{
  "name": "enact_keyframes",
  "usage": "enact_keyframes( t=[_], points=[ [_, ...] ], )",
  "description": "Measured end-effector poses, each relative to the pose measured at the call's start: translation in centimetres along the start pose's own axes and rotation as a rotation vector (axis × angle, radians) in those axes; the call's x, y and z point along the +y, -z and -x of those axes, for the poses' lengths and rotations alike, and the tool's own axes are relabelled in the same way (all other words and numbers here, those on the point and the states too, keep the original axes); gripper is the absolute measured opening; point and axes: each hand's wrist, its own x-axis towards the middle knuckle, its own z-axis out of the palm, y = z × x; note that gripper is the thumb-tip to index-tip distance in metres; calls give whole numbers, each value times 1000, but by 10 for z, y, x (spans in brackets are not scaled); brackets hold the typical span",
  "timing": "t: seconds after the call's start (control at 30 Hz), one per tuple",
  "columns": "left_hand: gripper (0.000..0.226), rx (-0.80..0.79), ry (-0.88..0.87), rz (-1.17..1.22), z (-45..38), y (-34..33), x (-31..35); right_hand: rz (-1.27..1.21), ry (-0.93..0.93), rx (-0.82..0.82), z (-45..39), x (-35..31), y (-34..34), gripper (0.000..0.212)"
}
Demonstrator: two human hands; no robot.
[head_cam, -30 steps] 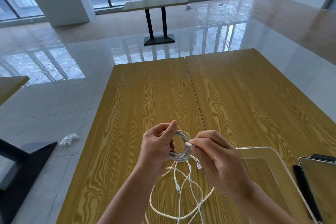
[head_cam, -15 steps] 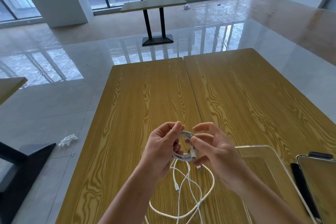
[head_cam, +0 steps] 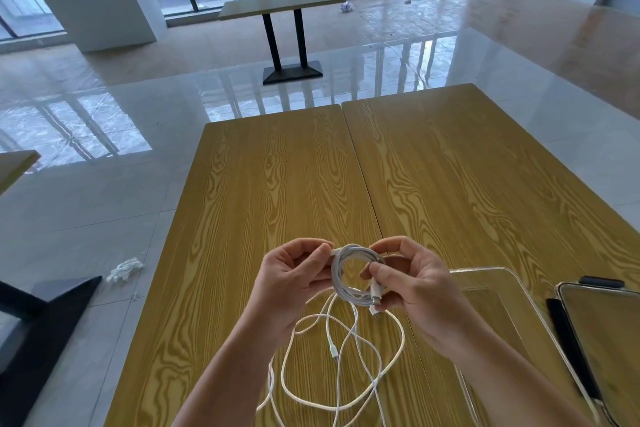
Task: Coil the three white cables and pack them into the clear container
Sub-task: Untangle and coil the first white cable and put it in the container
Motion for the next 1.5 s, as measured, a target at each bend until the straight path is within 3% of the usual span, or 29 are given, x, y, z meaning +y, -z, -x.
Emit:
enact_keyframes(
  t=[0.17,0.43,0.63,1.0,1.2,1.5],
  points=[
    [19,45,-32,-92,-7,-9,-3,17,-4,20,1,5,8,15],
    [38,-102,226,-80,-4,-34,-34,-39,-34,218,3,15,32,13],
    [19,-50,296,-132,-16,-54,-56,-37,-66,321,7,29,57,11],
    [11,-147,386,-335,-52,-111,-105,-155,-155,558,26,62,113,17],
    [1,-157,358,-500,-70,-145,-135,-236,-158,757,31,85,137,12],
    [14,-251,311,-787,-94,-181,-177,-305,-227,944,28,116,162,8]
  ],
)
